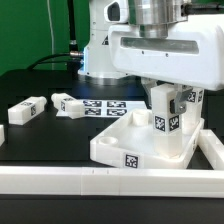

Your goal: Assemble desk

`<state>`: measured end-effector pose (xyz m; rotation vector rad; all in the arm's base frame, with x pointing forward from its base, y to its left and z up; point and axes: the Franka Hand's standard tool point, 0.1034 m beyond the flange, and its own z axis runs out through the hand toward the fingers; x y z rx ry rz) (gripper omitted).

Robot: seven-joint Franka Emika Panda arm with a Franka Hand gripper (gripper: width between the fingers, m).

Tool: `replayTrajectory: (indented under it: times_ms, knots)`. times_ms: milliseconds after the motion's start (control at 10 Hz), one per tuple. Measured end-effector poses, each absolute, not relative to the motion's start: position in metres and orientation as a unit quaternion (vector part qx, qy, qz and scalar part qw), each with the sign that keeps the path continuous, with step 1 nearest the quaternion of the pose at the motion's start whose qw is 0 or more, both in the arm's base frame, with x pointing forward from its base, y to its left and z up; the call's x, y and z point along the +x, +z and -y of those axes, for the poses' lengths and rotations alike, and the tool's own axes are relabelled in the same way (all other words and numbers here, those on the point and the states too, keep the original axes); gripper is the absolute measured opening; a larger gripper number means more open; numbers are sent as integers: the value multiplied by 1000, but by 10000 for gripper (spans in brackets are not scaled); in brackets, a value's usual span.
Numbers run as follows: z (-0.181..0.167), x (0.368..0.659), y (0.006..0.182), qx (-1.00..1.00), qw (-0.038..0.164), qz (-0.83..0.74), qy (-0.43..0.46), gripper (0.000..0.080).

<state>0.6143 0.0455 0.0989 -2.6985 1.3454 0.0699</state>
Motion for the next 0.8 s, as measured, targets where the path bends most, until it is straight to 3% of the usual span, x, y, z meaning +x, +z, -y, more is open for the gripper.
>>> replayTrajectory:
  times_ms: [200,500,800]
  knots:
    - [-48,613,99,-910,62,-409,24,579]
    - [-50,613,99,-957,64,-283,15,647]
    - [-48,613,99,-991,60,-123,4,649]
